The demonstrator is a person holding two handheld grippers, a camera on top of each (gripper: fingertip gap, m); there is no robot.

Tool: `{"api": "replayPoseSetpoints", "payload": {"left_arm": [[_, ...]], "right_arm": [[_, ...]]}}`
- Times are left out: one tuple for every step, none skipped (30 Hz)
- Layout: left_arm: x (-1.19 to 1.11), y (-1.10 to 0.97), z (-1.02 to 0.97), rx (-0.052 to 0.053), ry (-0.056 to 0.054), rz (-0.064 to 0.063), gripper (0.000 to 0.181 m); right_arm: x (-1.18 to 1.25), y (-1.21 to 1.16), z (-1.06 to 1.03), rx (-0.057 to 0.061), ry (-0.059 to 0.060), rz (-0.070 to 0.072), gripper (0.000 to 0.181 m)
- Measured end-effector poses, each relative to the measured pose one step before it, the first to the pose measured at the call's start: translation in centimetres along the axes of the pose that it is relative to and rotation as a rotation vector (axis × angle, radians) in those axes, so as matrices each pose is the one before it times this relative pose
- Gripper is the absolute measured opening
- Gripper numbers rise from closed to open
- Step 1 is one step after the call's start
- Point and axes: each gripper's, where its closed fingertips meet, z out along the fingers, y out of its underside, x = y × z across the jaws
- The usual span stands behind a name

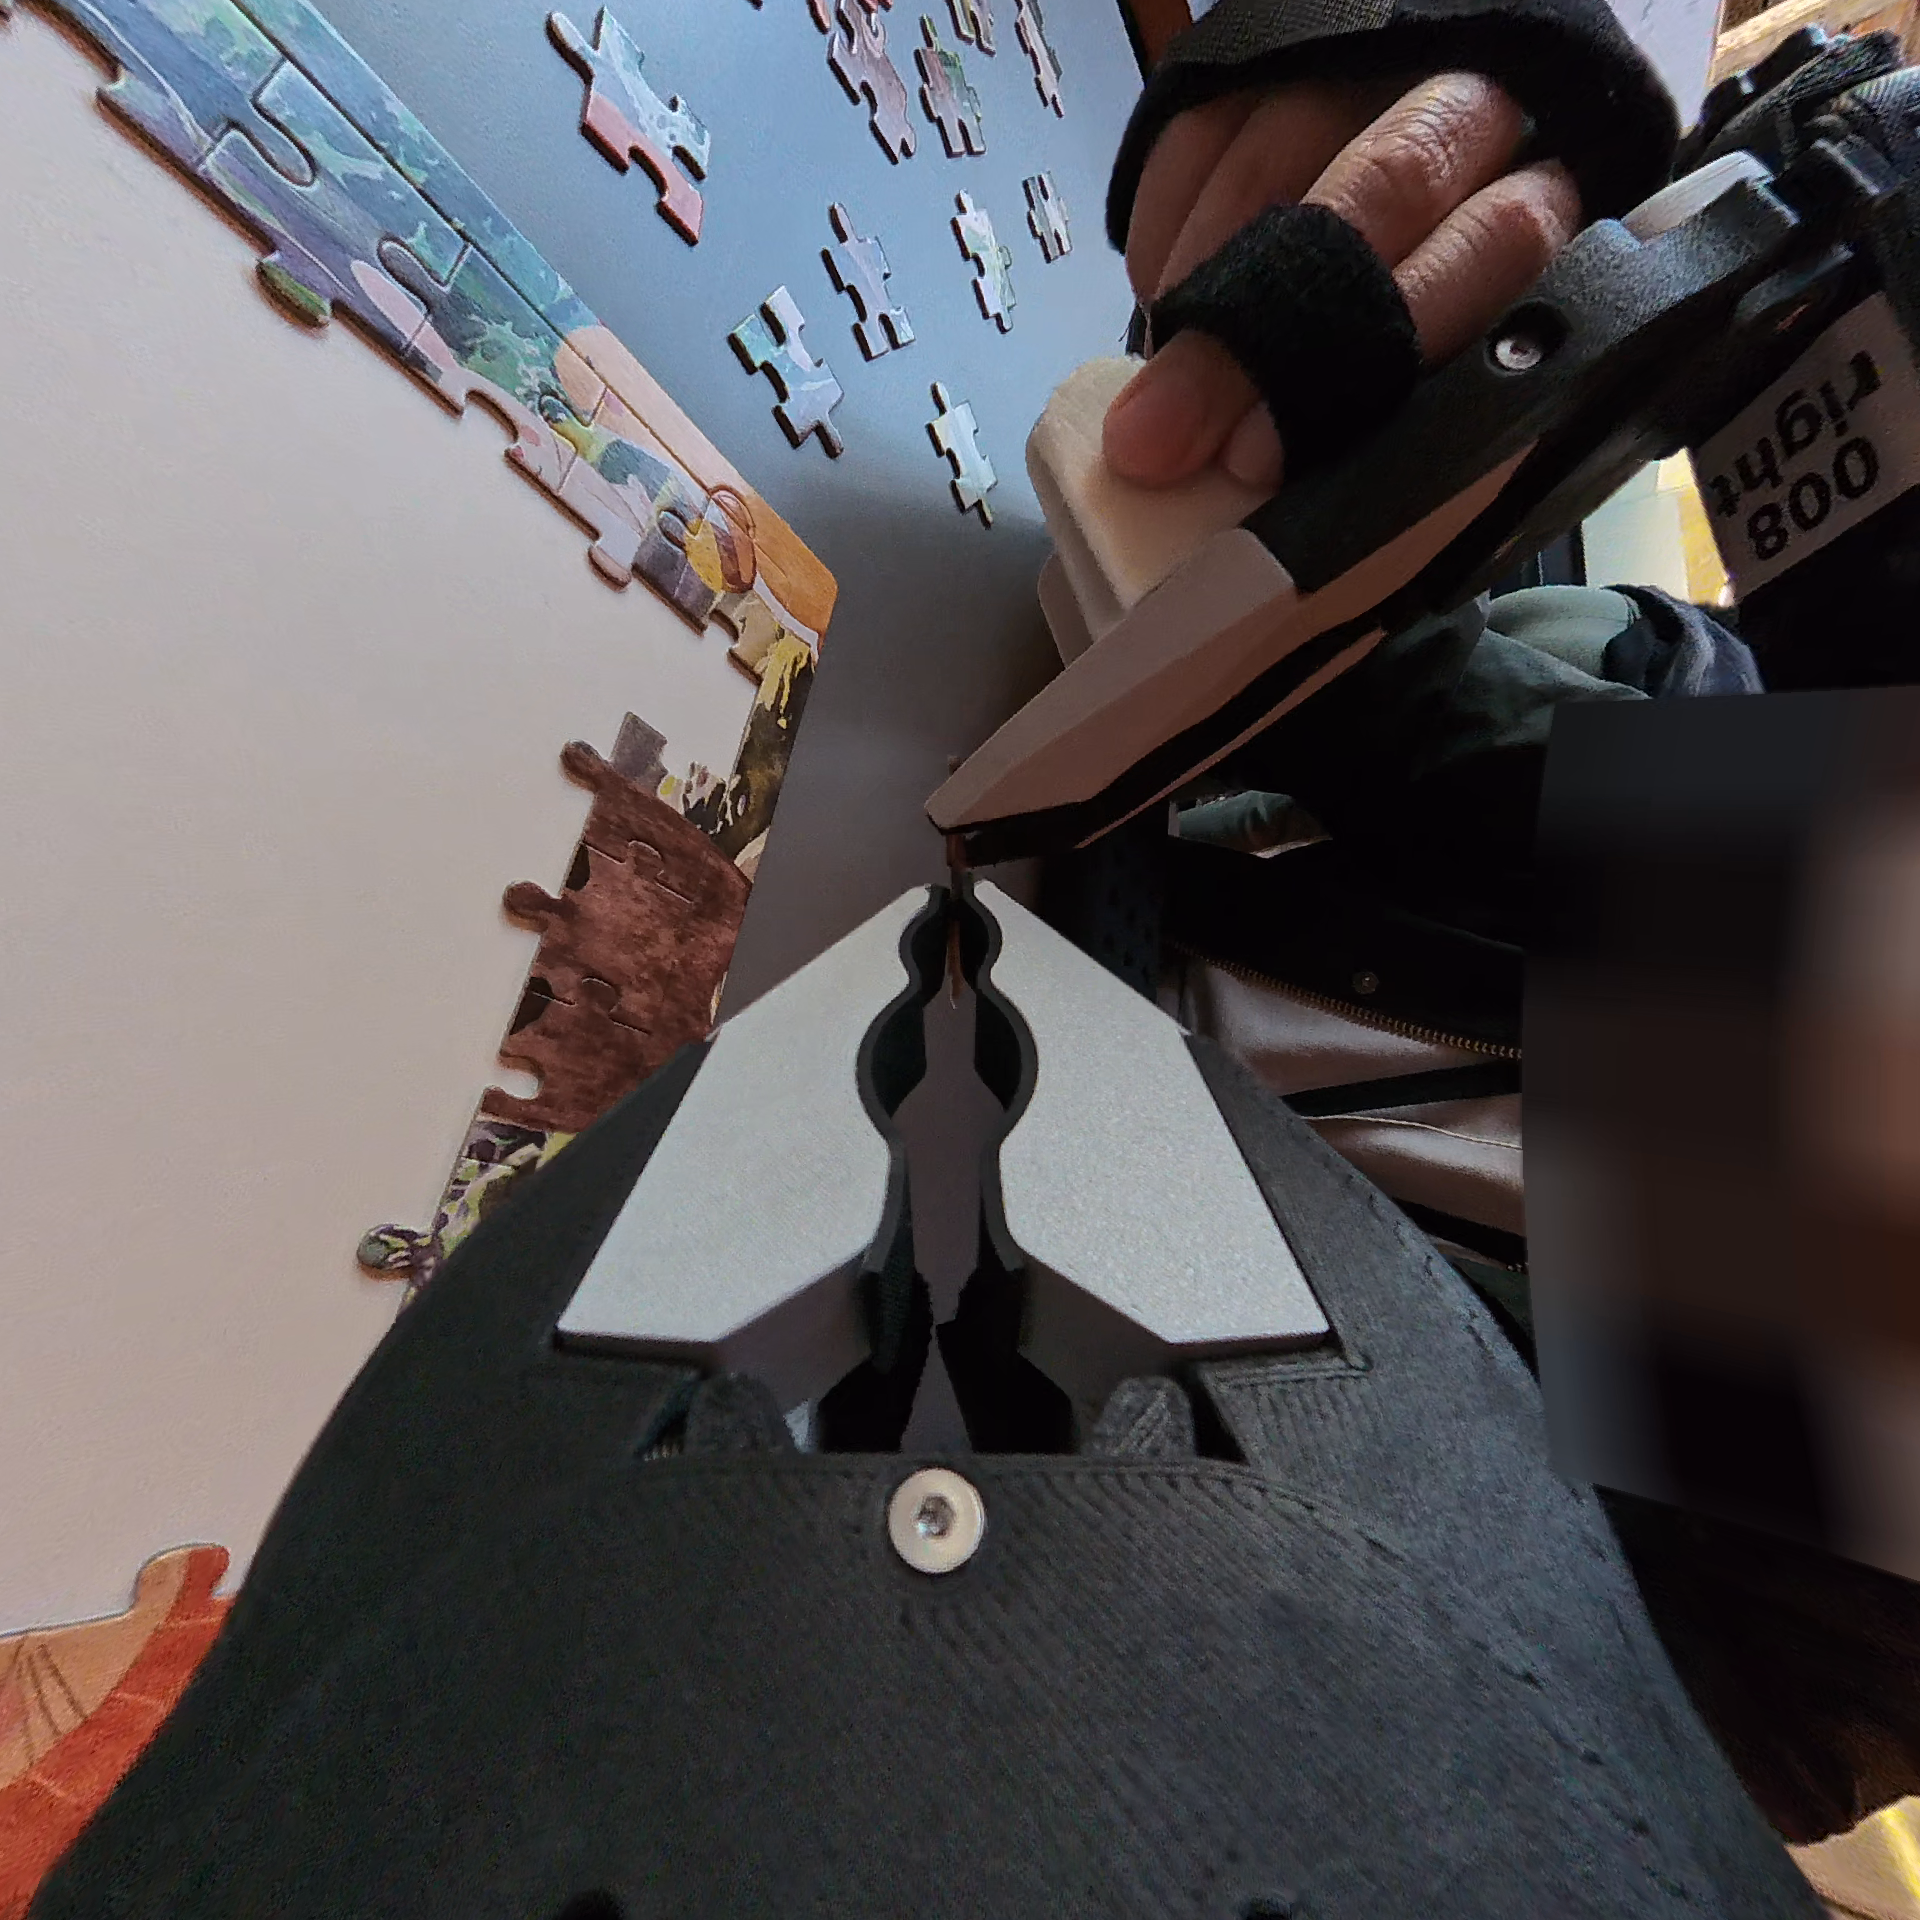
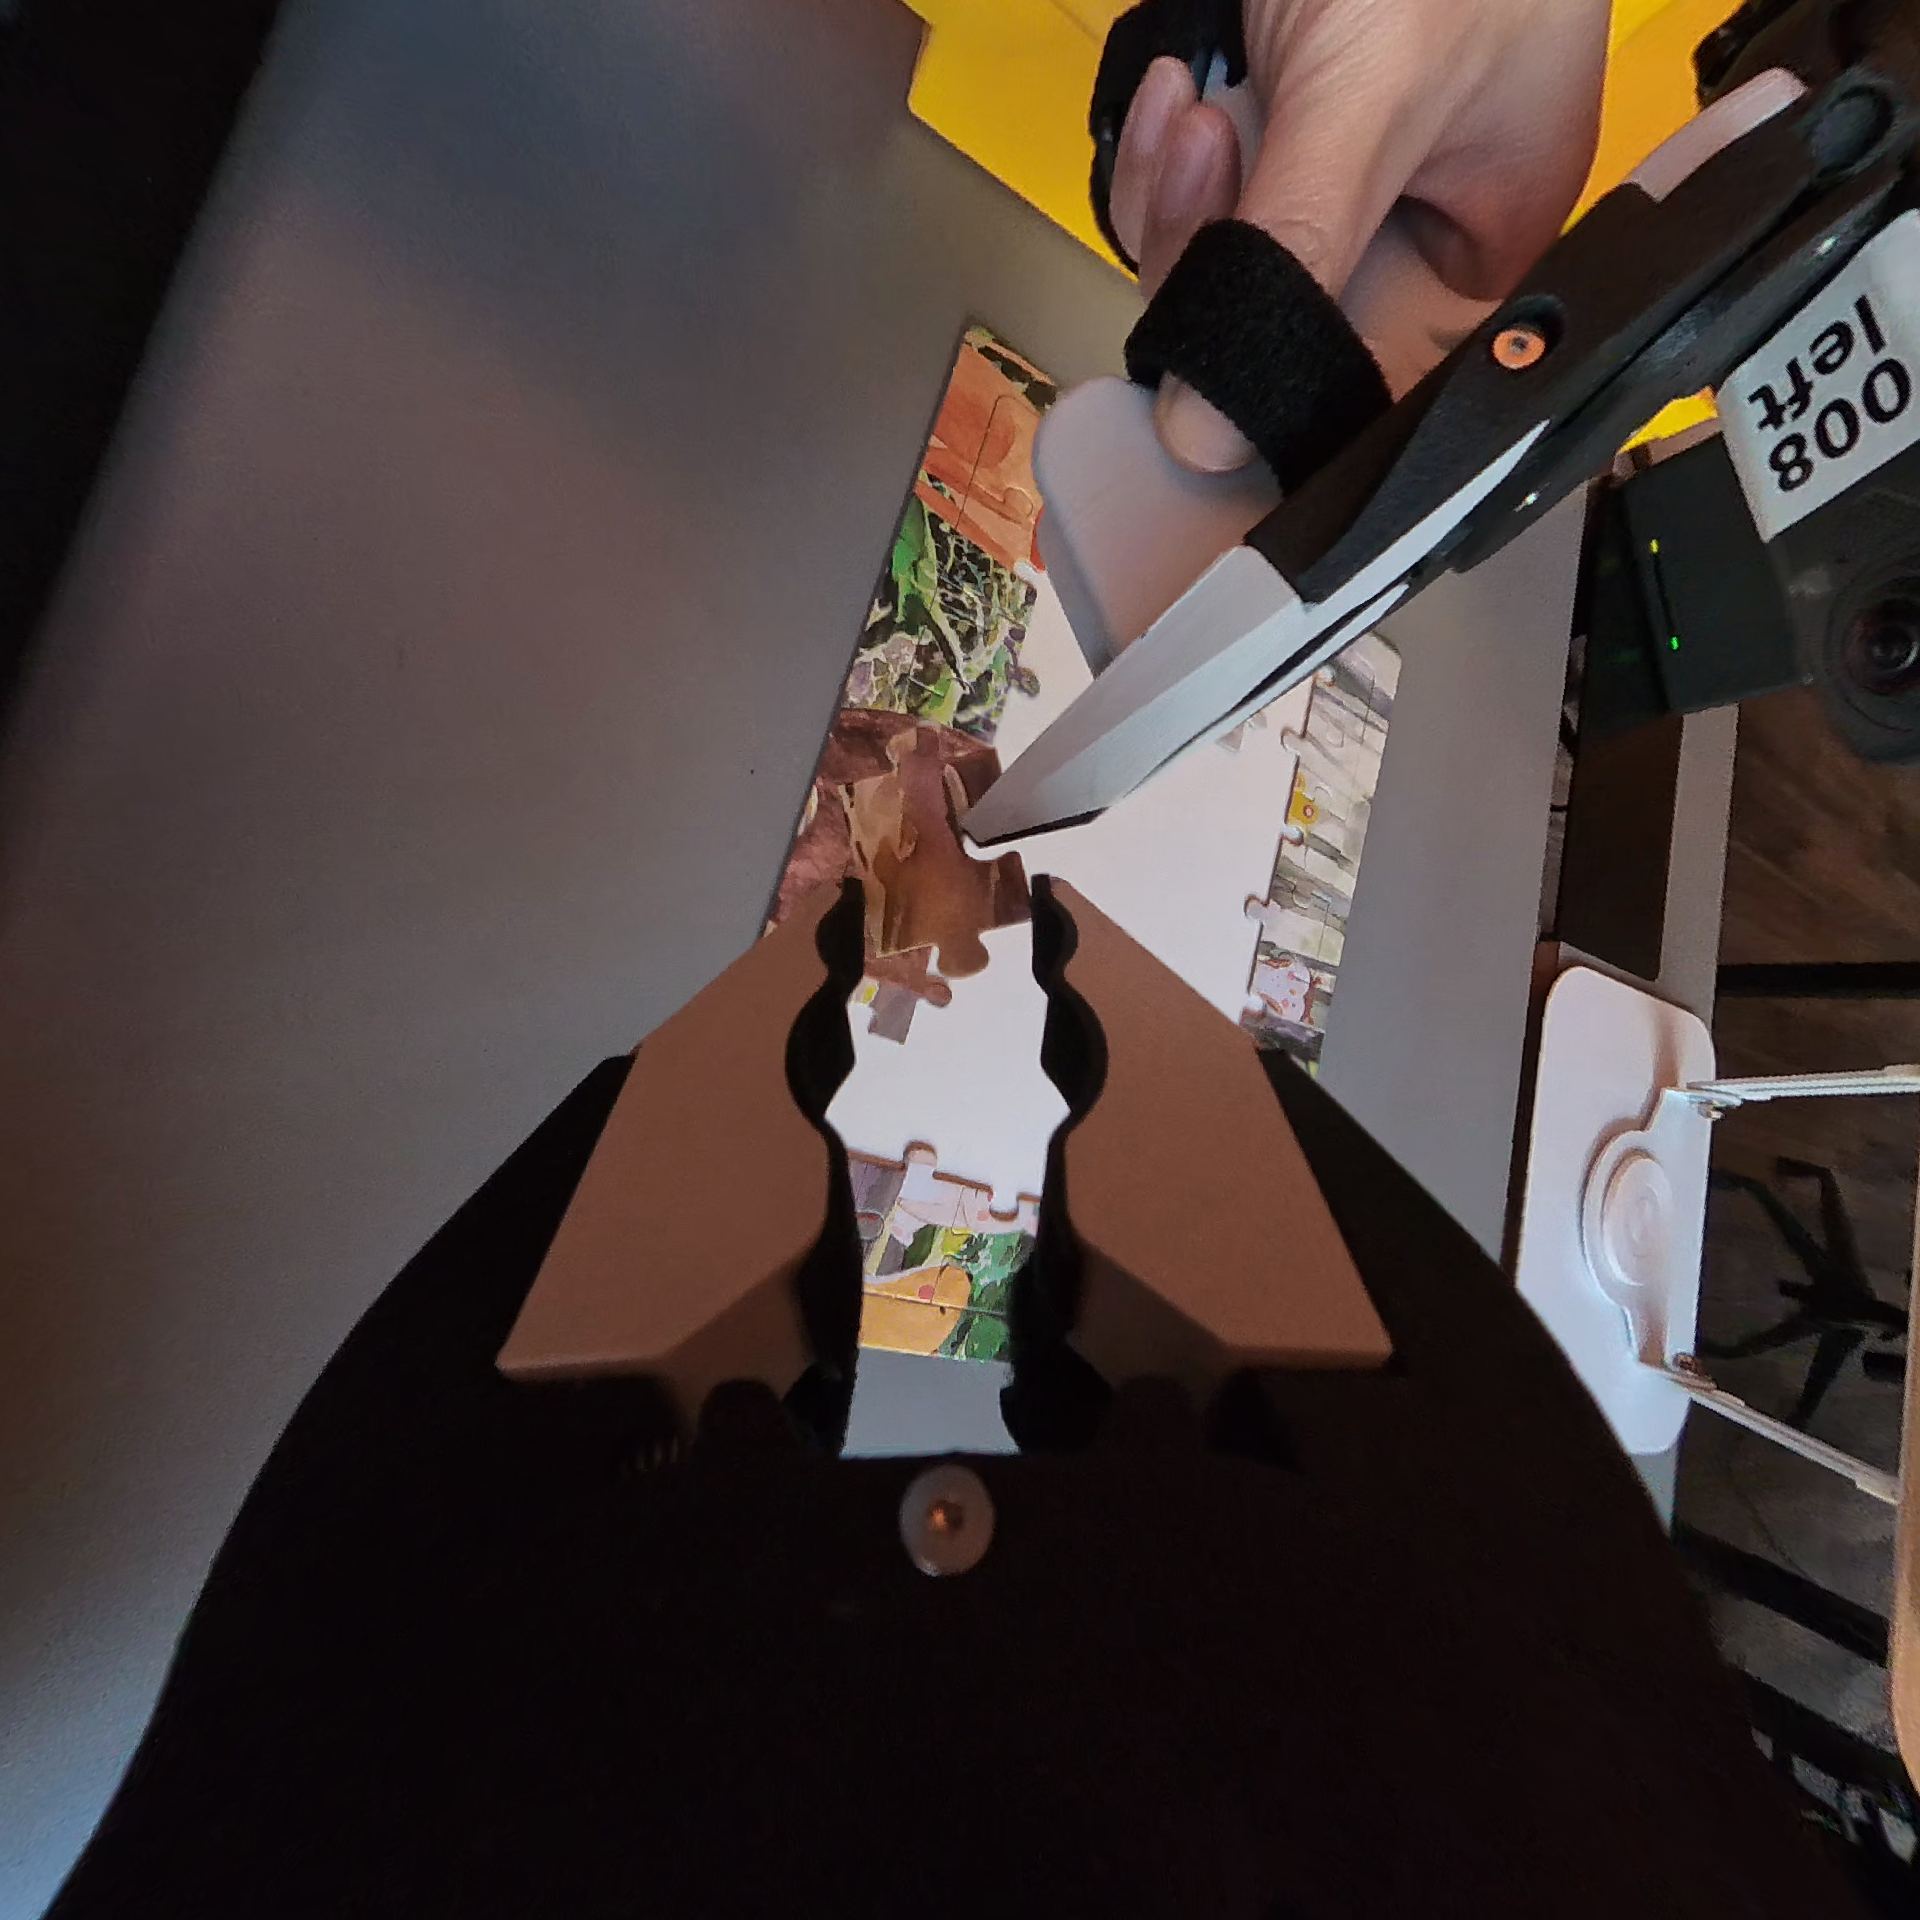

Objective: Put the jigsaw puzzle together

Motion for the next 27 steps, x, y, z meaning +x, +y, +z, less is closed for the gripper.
{"api": "replayPoseSetpoints", "payload": {"left_arm": [[-0.161,-0.242,-0.004,0.0096,-0.0037,-0.0037,0.000],[-0.439,-0.229,-0.093,0.0096,-0.0204,-0.0037,0.003],[-0.769,-0.162,-0.150,0.0074,-0.0444,0.0020,0.016],[-1.087,-0.029,-0.148,-0.0023,-0.0727,0.0148,0.029],[-1.452,0.118,-0.133,-0.0148,-0.1030,0.0353,0.034],[-1.378,0.134,-0.012,-0.0163,-0.1062,0.0543,0.041],[-0.723,0.044,0.161,-0.0114,-0.0730,0.0621,0.047],[0.042,-0.007,0.260,-0.0072,-0.0290,0.0591,0.047],[0.388,-0.043,0.259,-0.0073,-0.0072,0.0446,0.047],[0.318,-0.037,0.252,-0.0079,-0.0039,0.0288,0.045],[0.277,-0.080,0.227,-0.0056,-0.0007,0.0204,0.043],[0.159,-0.076,0.197,-0.0017,0.0001,0.0160,0.043],[-0.009,0.017,0.175,-0.0038,-0.0038,0.0125,0.042],[-0.147,0.072,0.214,-0.0057,-0.0106,0.0104,0.041],[-0.230,0.086,0.238,-0.0070,-0.0153,0.0120,0.041],[-0.231,0.085,0.266,-0.0073,-0.0172,0.0152,0.043],[-0.158,0.105,0.230,-0.0090,-0.0142,0.0169,0.046],[-0.084,0.130,0.274,-0.0109,-0.0119,0.0167,0.049],[-0.050,0.115,0.220,-0.0103,-0.0108,0.0165,0.052],[-0.049,0.126,0.218,-0.0092,-0.0113,0.0152,0.055],[-0.061,0.142,0.166,-0.0089,-0.0101,0.0135,0.056],[-0.116,0.135,0.137,-0.0064,-0.0117,0.0104,0.056],[-0.110,0.052,0.114,-0.0007,-0.0079,0.0077,0.057],[0.021,-0.065,0.073,0.0072,0.0022,0.0062,0.057],[0.019,-0.135,0.023,0.0128,0.0049,0.0039,0.057],[-0.004,-0.144,-0.001,0.0131,0.0058,-0.0004,0.057],[0.036,-0.079,0.017,0.0095,0.0092,-0.0022,0.058]], "right_arm": [[-0.094,0.314,-0.107,-0.0149,-0.0104,0.0067,0.032],[-0.142,0.561,-0.072,-0.0292,-0.0129,0.0114,0.032],[-0.033,0.750,-0.050,-0.0387,-0.0079,0.0158,0.032],[-0.171,0.832,-0.017,-0.0416,-0.0183,0.0244,0.032],[-0.319,0.945,0.049,-0.0458,-0.0310,0.0383,0.032],[-0.263,1.013,0.145,-0.0516,-0.0302,0.0460,0.032],[-0.187,0.943,0.218,-0.0498,-0.0267,0.0424,0.032],[-0.327,0.753,0.263,-0.0393,-0.0342,0.0383,0.032],[-0.183,0.505,0.261,-0.0295,-0.0260,0.0362,0.032],[0.034,0.274,0.239,-0.0185,-0.0116,0.0289,0.032],[0.019,0.174,0.196,-0.0125,-0.0094,0.0213,0.032],[-0.057,0.084,0.191,-0.0116,-0.0108,0.0130,0.032],[-0.053,0.055,0.200,-0.0098,-0.0072,0.0083,0.032],[0.050,0.075,0.141,-0.0120,0.0000,0.0048,0.032],[0.184,0.040,0.123,-0.0093,0.0091,0.0018,0.032],[0.110,0.005,0.133,-0.0065,0.0041,0.0039,0.032],[-0.066,0.039,0.116,-0.0073,-0.0049,0.0058,0.032],[-0.018,0.085,0.121,-0.0083,-0.0023,0.0046,0.032],[0.114,0.071,0.055,-0.0053,0.0054,0.0037,0.032],[0.075,0.011,0.082,-0.0011,0.0008,0.0077,0.032],[0.031,0.003,0.099,-0.0019,-0.0053,0.0108,0.032],[0.096,0.068,0.043,-0.0030,0.0016,0.0090,0.032],[0.145,0.094,0.077,-0.0040,0.0021,0.0070,0.032],[0.044,0.070,0.033,-0.0043,-0.0009,0.0068,0.032],[0.004,0.096,0.079,-0.0042,-0.0040,0.0074,0.032],[0.075,0.081,0.061,-0.0041,0.0009,0.0058,0.032],[0.071,0.060,0.025,-0.0009,0.0008,0.0040,0.032]]}}
